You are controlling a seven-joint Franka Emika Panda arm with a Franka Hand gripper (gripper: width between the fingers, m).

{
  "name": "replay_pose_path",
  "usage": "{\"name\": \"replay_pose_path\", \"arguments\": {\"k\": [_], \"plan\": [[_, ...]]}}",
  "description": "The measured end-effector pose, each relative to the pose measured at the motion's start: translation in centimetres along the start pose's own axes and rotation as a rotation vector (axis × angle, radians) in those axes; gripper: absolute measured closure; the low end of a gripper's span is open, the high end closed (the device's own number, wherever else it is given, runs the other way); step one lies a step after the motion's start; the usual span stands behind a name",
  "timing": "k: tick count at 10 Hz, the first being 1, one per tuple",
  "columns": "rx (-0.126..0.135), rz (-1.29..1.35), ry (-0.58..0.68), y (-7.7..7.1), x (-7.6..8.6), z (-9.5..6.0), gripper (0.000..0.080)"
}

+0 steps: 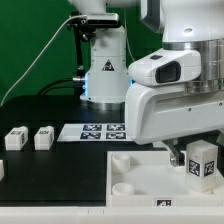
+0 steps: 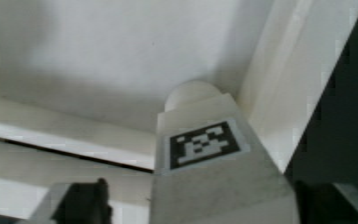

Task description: Assemble one leg

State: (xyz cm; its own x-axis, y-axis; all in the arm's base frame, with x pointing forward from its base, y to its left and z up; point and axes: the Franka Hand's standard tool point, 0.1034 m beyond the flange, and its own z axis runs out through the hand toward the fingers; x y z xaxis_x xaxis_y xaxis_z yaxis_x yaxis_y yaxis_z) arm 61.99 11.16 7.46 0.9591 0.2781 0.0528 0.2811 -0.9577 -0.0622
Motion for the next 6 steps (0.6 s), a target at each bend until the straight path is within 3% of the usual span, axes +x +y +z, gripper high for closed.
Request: {"name": "replay_pose_path", "arguments": {"k": [2, 6], "plan": [[0.000, 0.000, 0.000, 0.02, -0.01, 0.03, 0.0506], [0.004, 0.144, 0.002, -0.05, -0.01, 0.10, 0.0505]]}}
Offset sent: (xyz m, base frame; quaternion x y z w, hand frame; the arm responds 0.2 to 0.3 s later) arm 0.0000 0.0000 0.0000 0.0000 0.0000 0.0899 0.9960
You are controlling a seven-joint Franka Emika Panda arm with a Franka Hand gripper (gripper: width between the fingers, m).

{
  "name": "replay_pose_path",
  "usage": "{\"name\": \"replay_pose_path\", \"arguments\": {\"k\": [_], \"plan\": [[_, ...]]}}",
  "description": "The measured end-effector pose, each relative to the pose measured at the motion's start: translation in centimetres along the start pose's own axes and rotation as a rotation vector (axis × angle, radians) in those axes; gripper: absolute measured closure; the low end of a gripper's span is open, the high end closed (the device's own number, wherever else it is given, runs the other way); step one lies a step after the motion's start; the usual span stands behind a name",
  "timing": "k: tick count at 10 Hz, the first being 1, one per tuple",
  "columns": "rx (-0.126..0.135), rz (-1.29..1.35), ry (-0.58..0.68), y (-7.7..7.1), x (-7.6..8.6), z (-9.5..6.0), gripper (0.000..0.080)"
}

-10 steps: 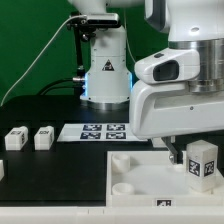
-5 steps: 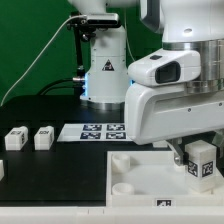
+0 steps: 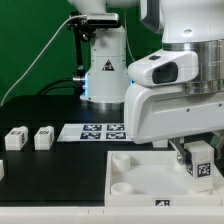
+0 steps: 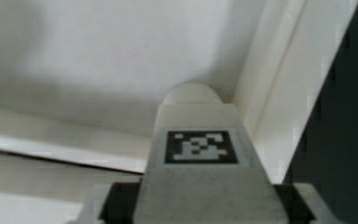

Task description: Assemble one leg

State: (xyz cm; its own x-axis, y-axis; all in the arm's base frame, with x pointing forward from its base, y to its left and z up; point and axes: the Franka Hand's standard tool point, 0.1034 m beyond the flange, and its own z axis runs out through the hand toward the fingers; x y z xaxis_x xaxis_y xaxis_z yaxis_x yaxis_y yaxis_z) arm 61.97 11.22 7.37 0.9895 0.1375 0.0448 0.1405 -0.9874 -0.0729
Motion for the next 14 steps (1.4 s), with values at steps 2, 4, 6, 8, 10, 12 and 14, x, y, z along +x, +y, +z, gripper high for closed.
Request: {"name": "replay_pose_path", "arguments": {"k": [2, 4, 6, 8, 10, 12, 14], "plan": [[0.000, 0.305, 0.017, -0.24, 0.07, 0.16, 0.0505], [-0.002, 0.598, 0.018, -0.33, 0.04, 0.22, 0.0506], [0.011, 0.936, 0.014, -0.51, 0.00, 0.32, 0.0506], [0.014, 1.166, 0.010, -0.82, -0.07, 0.40, 0.0506], [0.027, 1.281, 0.007, -0.78, -0.02, 0.41, 0.0506], [0.029, 1.236, 0.010, -0.78, 0.01, 0.42, 0.0502], [0.031, 1.096, 0.019, -0.63, 0.12, 0.42, 0.0307]]}}
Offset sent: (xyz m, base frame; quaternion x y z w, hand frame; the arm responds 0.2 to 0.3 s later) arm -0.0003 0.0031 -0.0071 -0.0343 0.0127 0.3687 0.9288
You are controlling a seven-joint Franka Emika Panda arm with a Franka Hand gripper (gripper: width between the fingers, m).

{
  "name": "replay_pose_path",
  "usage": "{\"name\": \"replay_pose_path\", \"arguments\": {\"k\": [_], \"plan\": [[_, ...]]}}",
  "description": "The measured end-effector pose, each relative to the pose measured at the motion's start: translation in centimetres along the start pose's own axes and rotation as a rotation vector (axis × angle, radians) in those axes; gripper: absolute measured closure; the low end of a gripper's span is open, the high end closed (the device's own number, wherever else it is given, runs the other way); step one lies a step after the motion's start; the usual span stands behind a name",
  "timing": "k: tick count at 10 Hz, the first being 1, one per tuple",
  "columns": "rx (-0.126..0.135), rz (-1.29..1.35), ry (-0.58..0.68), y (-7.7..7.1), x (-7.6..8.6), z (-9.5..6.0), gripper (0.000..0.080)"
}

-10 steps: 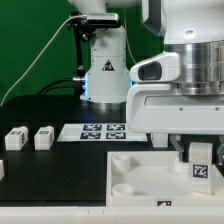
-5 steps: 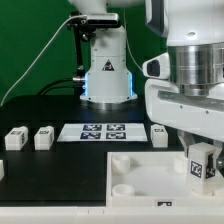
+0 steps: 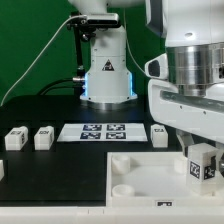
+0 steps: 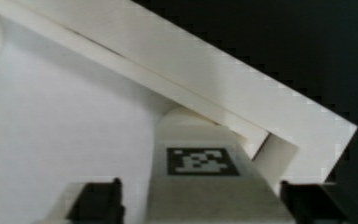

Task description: Assemble one leg

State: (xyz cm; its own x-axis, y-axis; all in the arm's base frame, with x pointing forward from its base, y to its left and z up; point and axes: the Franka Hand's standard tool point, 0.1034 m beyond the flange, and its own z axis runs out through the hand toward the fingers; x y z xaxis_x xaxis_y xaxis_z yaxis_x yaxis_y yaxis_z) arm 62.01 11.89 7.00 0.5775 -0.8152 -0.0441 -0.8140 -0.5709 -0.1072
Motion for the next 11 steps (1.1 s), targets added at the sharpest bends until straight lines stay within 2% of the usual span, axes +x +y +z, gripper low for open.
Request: {"name": "replay_pose_path", "arguments": {"k": [1, 2, 3, 5, 7, 9, 11], "plan": [[0.006, -0.157, 0.009, 0.06, 0.34, 0.09, 0.0307], [0.001, -0.289, 0.014, 0.01, 0.18, 0.12, 0.0183], [-0.004, -0.408, 0.017, -0.10, -0.09, 0.15, 0.0156], [-0.019, -0.692, 0.025, -0.22, -0.25, 0.13, 0.0156], [-0.045, -0.990, 0.032, -0.24, -0.21, 0.02, 0.0150], [-0.062, -1.191, 0.028, -0.03, 0.02, -0.08, 0.0150], [-0.064, -1.313, 0.024, 0.26, 0.42, -0.10, 0.0150]]}}
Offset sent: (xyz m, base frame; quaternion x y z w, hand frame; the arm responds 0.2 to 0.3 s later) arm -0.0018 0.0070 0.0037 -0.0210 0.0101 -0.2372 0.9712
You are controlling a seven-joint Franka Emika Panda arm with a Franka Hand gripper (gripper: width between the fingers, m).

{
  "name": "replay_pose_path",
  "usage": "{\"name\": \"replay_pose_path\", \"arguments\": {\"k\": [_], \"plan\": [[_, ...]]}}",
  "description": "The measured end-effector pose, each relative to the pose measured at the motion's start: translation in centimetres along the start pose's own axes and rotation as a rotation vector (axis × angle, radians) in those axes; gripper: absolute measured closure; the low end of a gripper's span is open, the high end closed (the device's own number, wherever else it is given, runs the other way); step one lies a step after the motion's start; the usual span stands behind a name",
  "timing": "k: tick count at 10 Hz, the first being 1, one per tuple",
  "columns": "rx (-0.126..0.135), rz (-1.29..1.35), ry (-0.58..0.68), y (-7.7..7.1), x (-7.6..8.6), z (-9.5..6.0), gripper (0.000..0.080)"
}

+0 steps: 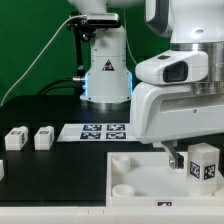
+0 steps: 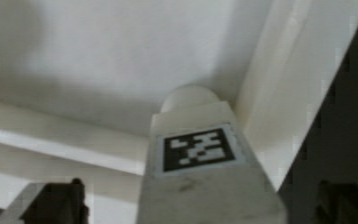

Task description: Assemble one leg

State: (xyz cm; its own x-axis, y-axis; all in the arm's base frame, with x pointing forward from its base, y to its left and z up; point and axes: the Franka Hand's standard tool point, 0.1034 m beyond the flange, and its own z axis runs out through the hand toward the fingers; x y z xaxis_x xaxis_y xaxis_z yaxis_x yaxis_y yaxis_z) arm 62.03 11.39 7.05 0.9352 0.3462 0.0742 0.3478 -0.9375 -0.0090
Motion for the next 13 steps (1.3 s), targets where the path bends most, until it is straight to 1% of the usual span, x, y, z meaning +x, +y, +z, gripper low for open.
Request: {"name": "replay_pose_path", "arguments": {"k": [1, 3, 4, 5, 7, 8, 9, 10, 11, 12, 13], "plan": [[0.000, 0.017, 0.000, -0.04, 0.00, 0.02, 0.0150], [0.000, 0.017, -0.001, -0.01, -0.01, 0.04, 0.0404], [0.000, 0.017, -0.001, -0.01, -0.02, 0.04, 0.0404], [0.001, 0.032, -0.001, -0.02, -0.02, 0.05, 0.0509], [0.001, 0.051, -0.001, -0.01, -0.03, 0.06, 0.0509], [0.003, 0.130, 0.003, -0.14, 0.00, 0.07, 0.0509], [-0.003, 0.348, 0.009, -0.32, -0.11, 0.16, 0.0509], [-0.009, 0.491, 0.010, -0.40, -0.10, 0.17, 0.0509], [-0.005, 0.619, 0.009, -0.40, -0.12, 0.21, 0.0509], [0.008, 0.802, 0.008, -0.33, -0.09, 0.23, 0.0509], [0.009, 0.919, 0.007, -0.35, -0.10, 0.26, 0.0509]]}}
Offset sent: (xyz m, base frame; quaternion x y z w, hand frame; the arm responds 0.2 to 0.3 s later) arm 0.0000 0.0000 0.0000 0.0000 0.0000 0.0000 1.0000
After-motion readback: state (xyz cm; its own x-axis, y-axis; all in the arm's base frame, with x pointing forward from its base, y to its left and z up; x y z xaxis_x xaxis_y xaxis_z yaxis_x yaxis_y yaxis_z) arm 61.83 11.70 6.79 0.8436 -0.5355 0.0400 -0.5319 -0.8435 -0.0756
